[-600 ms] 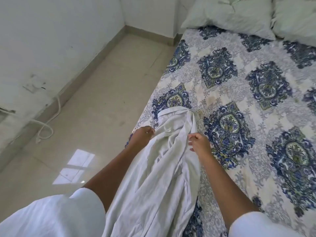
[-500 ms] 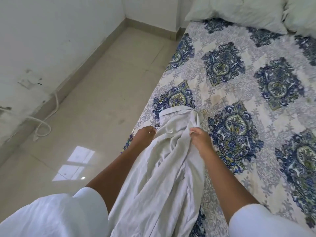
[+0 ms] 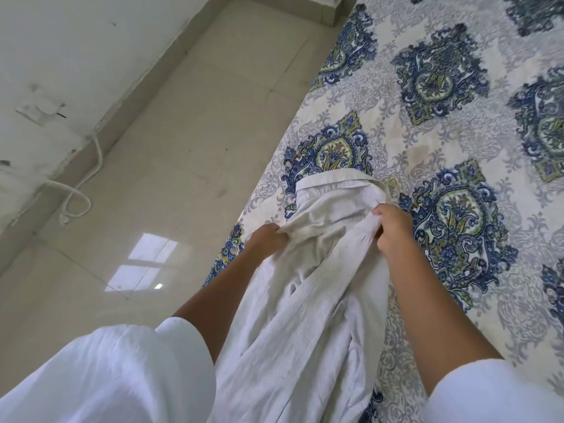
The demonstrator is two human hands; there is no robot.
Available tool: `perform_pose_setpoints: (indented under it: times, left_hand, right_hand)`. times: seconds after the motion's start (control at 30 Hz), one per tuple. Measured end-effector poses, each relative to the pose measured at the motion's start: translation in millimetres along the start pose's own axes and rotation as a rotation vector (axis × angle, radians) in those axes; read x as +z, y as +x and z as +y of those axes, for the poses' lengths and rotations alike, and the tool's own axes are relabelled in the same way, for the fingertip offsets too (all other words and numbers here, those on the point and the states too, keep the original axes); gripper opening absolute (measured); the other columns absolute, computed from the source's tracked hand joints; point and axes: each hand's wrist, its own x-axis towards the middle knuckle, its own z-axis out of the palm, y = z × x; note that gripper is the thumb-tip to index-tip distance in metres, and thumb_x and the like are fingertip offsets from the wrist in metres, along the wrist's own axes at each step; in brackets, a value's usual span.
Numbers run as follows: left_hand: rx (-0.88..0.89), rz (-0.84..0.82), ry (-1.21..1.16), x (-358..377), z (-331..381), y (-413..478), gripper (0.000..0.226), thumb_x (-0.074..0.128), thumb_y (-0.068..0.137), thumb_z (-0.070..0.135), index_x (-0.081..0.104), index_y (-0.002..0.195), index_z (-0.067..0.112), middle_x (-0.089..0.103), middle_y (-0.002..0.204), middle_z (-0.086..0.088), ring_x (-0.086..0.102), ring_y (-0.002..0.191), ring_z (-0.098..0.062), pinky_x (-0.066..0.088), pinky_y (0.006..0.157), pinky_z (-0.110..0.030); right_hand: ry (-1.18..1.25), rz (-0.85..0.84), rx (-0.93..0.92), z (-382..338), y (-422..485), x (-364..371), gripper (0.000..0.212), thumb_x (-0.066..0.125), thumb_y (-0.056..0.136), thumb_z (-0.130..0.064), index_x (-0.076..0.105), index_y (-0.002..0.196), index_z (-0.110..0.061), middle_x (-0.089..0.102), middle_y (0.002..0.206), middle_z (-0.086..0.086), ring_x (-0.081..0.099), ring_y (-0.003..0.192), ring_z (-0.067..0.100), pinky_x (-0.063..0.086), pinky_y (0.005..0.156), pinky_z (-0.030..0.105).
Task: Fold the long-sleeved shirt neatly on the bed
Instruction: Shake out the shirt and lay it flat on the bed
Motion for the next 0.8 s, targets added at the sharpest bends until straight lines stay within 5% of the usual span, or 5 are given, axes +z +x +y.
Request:
perform_pose_setpoints:
  times: [0.1, 0.2, 0.47, 0.7, 0.8]
  left_hand:
    - [0.035, 0.026, 0.105, -6.1, -2.8, -7.3, 0.007, 0.057, 0.083, 0.013, 0.061, 0.085, 0.007, 0.061, 0.092, -0.014, 0.057, 0.097, -0.032, 0.043, 0.073, -0.031]
    - [0.045, 0.089, 0.033, -14.4, -4.1, -15.5, 0.029, 0.058, 0.083, 0.008, 0.04, 0.06, 0.013, 0.041, 0.062, -0.001, 0.045, 0.07, -0.022, 0.026, 0.05, -0.026]
    - [-0.003, -0.058, -0.473, -43.1, 2.4, -39.4, 0.019, 0.059, 0.09, 0.021, 0.056, 0.072, 0.014, 0.049, 0.066, -0.005, 0.043, 0.058, -0.017, 0.032, 0.055, -0.023]
    - [0.045, -0.099, -0.329, -38.9, 20.2, -64.5, 0.023, 0.06, 0.087, 0.005, 0.054, 0.066, 0.011, 0.053, 0.046, 0.007, 0.049, 0.041, 0.001, 0.039, 0.041, -0.011]
    - [0.228, 0.101, -0.222, -38.9, 25.0, -80.2, 0.021, 0.06, 0.085, 0.006, 0.053, 0.065, 0.009, 0.049, 0.056, -0.005, 0.05, 0.05, -0.018, 0.039, 0.048, -0.021]
  right_hand:
    - [0.125, -0.124, 0.052, -6.0, -8.6, -19.8, 0.013, 0.053, 0.083, 0.001, 0.058, 0.072, -0.005, 0.059, 0.082, 0.009, 0.056, 0.073, 0.02, 0.047, 0.071, 0.033]
    - [0.107, -0.183, 0.024, -13.2, -22.7, -39.6, 0.014, 0.054, 0.087, -0.003, 0.059, 0.076, -0.009, 0.062, 0.088, 0.007, 0.057, 0.079, 0.019, 0.047, 0.067, 0.03]
    - [-0.049, -0.31, 0.128, -33.4, -48.5, -67.5, 0.008, 0.054, 0.092, -0.01, 0.056, 0.084, -0.008, 0.059, 0.084, 0.007, 0.057, 0.075, 0.02, 0.05, 0.062, 0.033]
    - [-0.07, -0.387, 0.057, -33.7, -77.1, -67.6, 0.015, 0.046, 0.094, -0.001, 0.053, 0.085, -0.011, 0.056, 0.083, 0.006, 0.053, 0.075, 0.018, 0.047, 0.071, 0.032]
    - [-0.053, -0.386, -0.02, -33.1, -89.8, -72.5, 0.019, 0.045, 0.094, -0.002, 0.052, 0.082, -0.015, 0.056, 0.08, 0.004, 0.051, 0.07, 0.016, 0.045, 0.064, 0.031]
